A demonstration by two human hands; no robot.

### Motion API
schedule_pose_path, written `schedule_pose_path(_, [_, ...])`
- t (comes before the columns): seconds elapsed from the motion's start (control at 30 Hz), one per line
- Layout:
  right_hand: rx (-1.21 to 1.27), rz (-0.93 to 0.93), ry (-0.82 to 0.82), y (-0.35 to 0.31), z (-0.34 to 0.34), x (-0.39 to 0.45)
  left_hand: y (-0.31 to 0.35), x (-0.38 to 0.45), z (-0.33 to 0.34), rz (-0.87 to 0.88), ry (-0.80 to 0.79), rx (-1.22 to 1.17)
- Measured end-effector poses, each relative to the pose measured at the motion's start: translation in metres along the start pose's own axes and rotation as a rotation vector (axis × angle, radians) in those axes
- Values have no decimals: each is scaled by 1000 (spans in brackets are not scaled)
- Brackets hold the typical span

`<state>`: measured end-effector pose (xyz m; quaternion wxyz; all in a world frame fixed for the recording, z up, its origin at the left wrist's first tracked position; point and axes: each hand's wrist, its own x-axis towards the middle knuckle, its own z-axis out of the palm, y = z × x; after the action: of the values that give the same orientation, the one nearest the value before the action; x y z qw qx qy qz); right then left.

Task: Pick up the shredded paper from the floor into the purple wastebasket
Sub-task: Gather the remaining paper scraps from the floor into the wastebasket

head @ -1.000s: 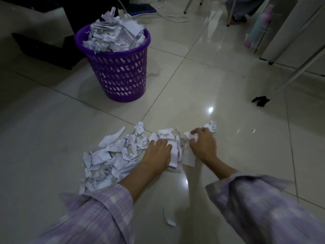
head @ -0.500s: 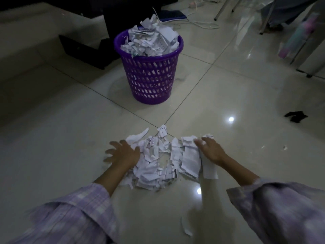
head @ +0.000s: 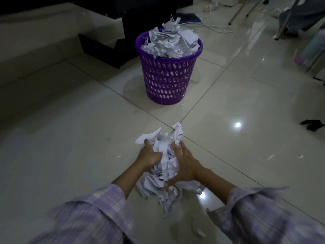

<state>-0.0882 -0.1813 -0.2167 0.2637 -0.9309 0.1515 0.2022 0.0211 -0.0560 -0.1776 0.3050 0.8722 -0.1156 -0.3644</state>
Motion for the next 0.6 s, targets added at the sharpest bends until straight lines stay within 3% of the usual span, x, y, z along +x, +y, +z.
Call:
schedule_pose_path(0.33, [-107, -67, 180, -16, 9, 17, -7, 2, -8, 73, -193, 18])
schedule_pose_path(0.6, [15, -90, 330, -21, 15, 25, -16, 2, -12, 108, -218, -95])
